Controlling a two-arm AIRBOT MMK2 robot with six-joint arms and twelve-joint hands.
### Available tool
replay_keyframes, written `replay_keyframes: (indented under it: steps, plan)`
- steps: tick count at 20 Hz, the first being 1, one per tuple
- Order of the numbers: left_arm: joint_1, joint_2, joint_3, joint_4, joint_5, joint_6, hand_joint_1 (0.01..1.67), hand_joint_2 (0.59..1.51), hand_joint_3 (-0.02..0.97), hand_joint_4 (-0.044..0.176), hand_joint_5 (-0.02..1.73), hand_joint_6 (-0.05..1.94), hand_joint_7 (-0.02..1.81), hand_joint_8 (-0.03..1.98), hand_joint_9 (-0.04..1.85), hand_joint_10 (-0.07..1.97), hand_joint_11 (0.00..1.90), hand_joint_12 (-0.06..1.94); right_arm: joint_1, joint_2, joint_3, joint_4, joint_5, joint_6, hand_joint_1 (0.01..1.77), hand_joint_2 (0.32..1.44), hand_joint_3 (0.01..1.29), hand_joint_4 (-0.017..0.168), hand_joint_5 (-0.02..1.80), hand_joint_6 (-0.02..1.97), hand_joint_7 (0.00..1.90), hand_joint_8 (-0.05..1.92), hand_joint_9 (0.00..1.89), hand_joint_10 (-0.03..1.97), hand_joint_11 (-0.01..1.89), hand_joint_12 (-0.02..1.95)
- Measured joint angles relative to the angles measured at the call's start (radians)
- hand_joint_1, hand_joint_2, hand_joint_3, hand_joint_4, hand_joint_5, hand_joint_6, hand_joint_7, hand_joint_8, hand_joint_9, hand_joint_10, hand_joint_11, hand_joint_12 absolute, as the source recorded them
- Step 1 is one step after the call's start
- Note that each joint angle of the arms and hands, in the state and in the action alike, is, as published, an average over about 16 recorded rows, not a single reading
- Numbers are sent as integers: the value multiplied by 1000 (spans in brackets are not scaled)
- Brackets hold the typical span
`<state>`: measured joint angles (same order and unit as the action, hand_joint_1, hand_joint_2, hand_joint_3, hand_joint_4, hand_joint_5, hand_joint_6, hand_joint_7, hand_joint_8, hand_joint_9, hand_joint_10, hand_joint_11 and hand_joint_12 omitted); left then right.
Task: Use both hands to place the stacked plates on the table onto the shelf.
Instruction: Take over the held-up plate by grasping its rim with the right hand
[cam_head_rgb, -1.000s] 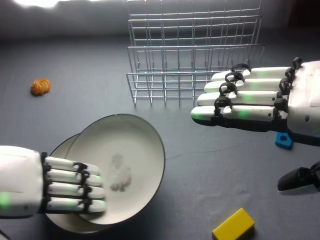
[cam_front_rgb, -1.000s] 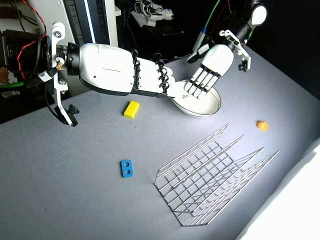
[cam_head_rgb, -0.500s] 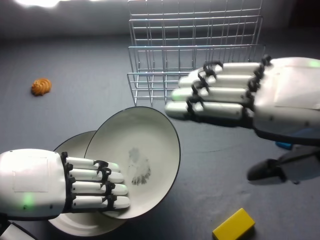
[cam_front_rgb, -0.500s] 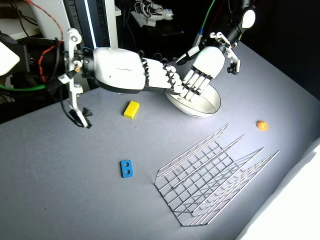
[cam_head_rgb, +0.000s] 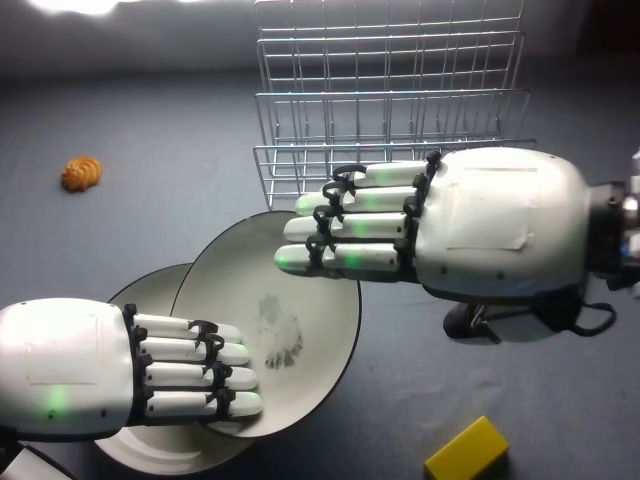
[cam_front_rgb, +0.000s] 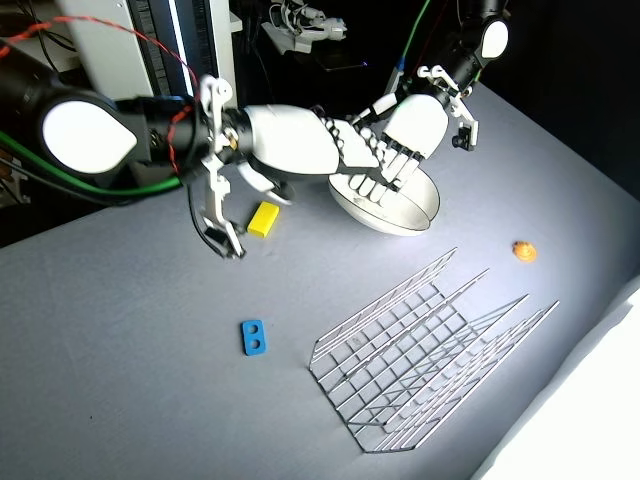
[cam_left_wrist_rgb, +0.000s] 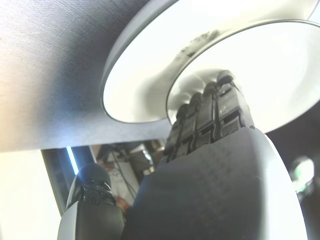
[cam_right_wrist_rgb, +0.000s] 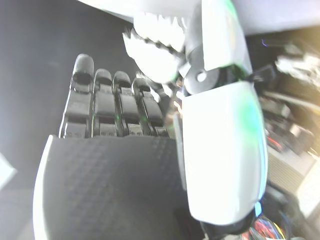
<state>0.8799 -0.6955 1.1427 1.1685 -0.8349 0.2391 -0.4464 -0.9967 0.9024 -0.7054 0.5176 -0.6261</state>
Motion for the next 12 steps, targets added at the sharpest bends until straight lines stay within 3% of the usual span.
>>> replay_keyframes:
  steps: [12]
  plan:
    - [12,-1,3,-17,-2,0,13,1087,18,-5,-7,-23,-10,-20,-18,-21,15,-17,-1,-179,117,6,-38,-95,1230,946,25,1,50,20,28,13,32,5,14,572]
